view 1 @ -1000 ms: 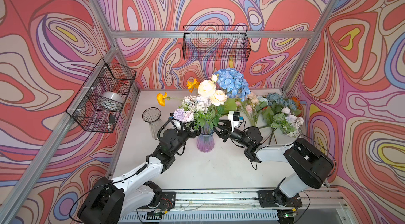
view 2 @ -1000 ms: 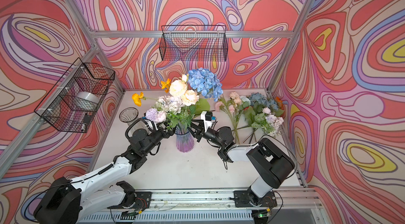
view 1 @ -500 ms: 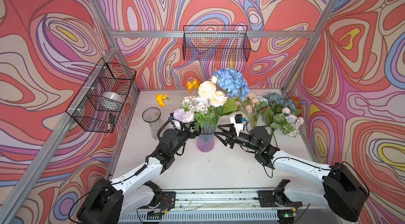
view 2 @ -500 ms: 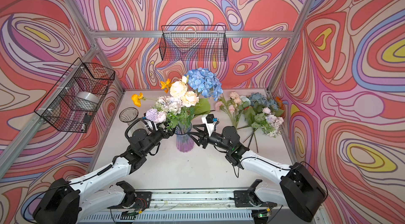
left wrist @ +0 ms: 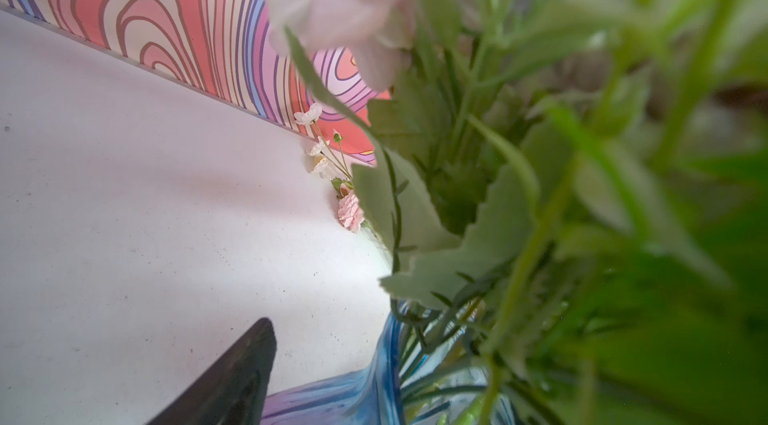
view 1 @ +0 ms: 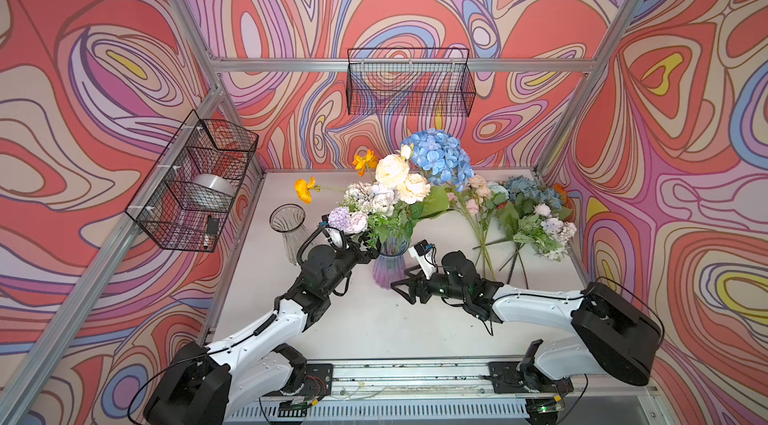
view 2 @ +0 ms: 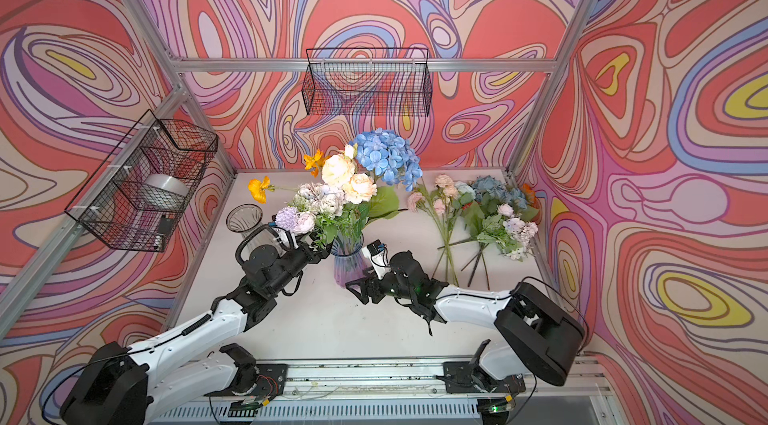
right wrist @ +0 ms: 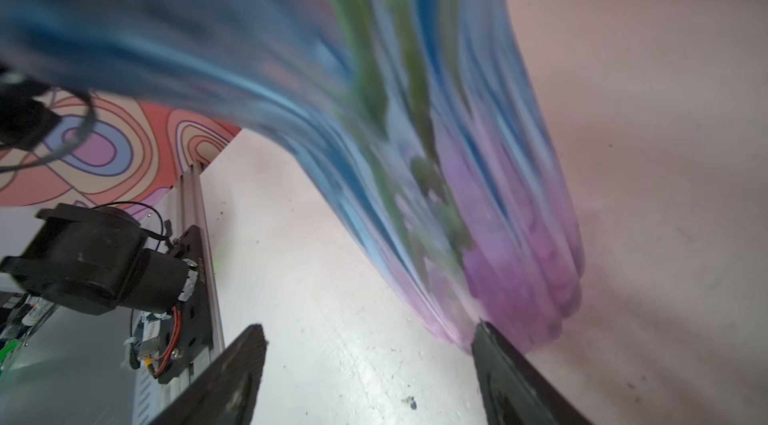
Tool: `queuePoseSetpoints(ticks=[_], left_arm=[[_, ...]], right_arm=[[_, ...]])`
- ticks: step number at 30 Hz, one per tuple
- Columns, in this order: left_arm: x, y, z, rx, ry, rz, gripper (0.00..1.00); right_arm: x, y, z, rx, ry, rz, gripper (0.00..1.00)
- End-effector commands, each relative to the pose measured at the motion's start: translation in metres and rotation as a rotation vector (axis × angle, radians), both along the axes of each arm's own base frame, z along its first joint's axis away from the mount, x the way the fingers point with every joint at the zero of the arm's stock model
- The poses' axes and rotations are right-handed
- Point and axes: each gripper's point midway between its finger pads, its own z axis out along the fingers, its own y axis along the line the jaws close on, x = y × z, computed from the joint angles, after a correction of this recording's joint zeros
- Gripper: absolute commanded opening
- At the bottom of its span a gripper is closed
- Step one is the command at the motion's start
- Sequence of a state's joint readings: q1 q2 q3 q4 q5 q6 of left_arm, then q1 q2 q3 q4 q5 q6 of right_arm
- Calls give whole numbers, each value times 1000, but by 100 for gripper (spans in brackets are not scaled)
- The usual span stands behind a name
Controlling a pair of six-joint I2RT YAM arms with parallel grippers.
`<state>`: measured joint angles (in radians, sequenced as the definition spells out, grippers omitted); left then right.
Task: Arrange the flowers into the vase
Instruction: 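Open the right gripper and draw it back from the vase, then move the right gripper down to the loose flower stems on the table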
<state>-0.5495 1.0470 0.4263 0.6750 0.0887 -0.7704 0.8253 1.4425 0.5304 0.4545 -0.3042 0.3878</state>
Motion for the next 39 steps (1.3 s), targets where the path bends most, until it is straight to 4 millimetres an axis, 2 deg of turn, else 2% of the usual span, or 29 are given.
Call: queuePoseSetpoints(ticks=[1, 10, 22, 25, 30, 34, 39], left_arm=[[-2, 2, 6, 0, -21, 7, 86], [-2, 1, 6, -2, -19, 0, 86], [-2, -1, 6, -12, -19, -6, 86], [-2, -1, 7, -11, -21, -5, 87], [-1, -1, 9, -10, -29, -1, 86], [1, -2, 11, -8, -35, 1, 86], [3, -2, 13, -4, -42, 5, 87]], right_arm=[[19, 0, -4, -31, 11, -102, 80], [46, -12, -25, -151, 29, -250, 79], [79, -36, -21, -219, -33, -267, 79], [78, -37, -19, -232, -38, -243, 79], [66, -43, -9, -228, -47, -173, 80], [68, -69, -6, -273, -22, -197, 80], [90, -121, -4, -330, 14, -339, 79]])
